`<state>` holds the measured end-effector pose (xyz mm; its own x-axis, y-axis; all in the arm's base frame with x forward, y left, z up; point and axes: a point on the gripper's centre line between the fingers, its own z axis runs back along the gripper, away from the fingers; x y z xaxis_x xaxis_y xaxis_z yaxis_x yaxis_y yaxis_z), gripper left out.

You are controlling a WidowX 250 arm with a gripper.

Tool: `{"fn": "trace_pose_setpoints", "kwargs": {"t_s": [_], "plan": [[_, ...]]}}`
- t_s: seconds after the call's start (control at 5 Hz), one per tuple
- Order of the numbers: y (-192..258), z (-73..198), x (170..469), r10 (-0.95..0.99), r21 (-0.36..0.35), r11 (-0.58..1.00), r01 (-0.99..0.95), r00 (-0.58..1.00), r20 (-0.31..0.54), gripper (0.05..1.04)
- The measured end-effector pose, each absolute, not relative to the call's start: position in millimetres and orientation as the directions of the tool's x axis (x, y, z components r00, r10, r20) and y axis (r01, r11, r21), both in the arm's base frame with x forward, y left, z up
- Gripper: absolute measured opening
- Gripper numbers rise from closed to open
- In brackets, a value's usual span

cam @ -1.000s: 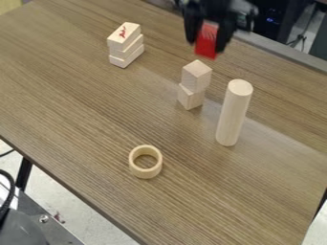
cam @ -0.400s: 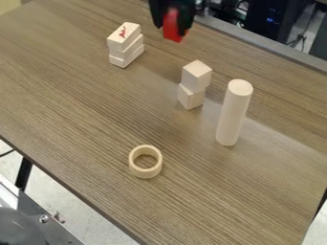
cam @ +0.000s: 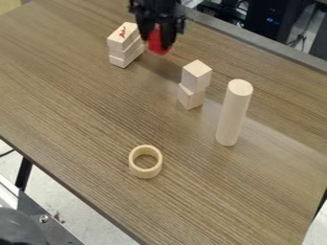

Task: Remov the red block on to the tower

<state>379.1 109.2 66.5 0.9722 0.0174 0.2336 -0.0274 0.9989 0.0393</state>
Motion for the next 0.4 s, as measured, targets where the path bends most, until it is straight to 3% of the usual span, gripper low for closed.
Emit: {"fn": "trace_pose_setpoints", "kwargs": {"t_s": [0.4], "plan": [[119.5, 42.8, 380.1, -0.022, 0.048, 0.999, 0.012, 0.976, 0.217, 0.563]]}}
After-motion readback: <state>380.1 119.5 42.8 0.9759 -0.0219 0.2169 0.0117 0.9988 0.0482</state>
